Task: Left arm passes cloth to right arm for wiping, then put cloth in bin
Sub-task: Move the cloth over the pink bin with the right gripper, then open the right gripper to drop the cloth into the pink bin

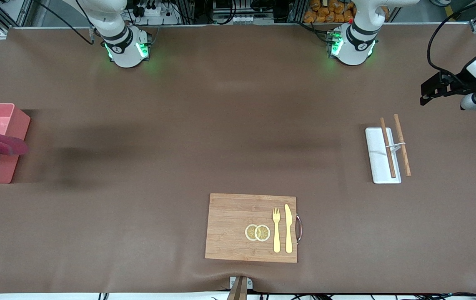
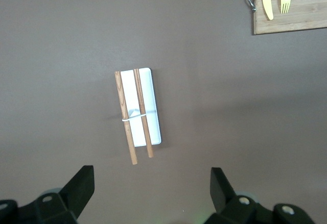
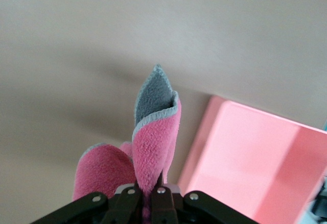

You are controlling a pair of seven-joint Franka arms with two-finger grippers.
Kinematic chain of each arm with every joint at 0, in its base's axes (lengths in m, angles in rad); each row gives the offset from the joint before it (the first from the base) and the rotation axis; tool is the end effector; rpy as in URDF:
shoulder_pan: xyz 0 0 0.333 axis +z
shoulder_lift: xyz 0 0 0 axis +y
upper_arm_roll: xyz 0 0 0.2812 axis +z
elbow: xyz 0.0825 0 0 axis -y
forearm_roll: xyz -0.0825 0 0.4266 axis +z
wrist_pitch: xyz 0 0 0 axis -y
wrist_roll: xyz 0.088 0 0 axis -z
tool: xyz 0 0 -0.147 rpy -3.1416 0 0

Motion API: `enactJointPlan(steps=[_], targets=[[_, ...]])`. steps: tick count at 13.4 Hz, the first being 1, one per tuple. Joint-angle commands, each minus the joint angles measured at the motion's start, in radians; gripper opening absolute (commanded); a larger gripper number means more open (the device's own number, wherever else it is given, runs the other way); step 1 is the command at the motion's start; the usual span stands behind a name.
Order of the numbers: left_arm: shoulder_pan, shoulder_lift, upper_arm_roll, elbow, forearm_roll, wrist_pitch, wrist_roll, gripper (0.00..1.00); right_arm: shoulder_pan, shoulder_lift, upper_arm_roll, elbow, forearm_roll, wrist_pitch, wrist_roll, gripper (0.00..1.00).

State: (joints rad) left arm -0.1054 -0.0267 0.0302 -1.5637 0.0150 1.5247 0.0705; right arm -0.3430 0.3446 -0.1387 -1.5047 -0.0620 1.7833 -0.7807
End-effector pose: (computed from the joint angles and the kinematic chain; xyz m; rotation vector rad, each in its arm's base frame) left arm 0.5833 -0.0415 0.5651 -3.1191 0.2267 0.0192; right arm 0.6058 -0.3166 0.3820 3.0476 0.4927 -0.1761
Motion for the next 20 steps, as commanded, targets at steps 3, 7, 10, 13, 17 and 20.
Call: enactJointPlan(steps=[3,7,10,13,17,20], targets=[[0.027,-0.025,-0.001,0.019,-0.007,-0.038,-0.012,1.00,-0.223,0.131,0.024,0.115,-0.025,0.083,-0.296,0.00],[0.101,-0.025,-0.044,0.019,-0.013,-0.040,-0.003,1.00,-0.352,0.252,0.031,0.113,0.002,0.237,-0.414,0.00],[0.098,-0.027,-0.071,0.019,-0.015,-0.041,-0.006,1.00,-0.384,0.341,0.031,0.104,0.085,0.333,-0.494,0.00],[0.056,-0.027,-0.064,0.019,-0.010,-0.054,-0.011,1.00,-0.383,0.366,0.030,0.100,0.113,0.335,-0.505,0.16],[0.064,-0.027,-0.069,0.019,-0.009,-0.054,-0.009,1.00,-0.383,0.376,0.031,0.095,0.116,0.297,-0.505,1.00],[0.064,-0.027,-0.073,0.019,-0.013,-0.054,-0.005,1.00,-0.370,0.358,0.033,0.115,0.114,0.217,-0.497,1.00]])
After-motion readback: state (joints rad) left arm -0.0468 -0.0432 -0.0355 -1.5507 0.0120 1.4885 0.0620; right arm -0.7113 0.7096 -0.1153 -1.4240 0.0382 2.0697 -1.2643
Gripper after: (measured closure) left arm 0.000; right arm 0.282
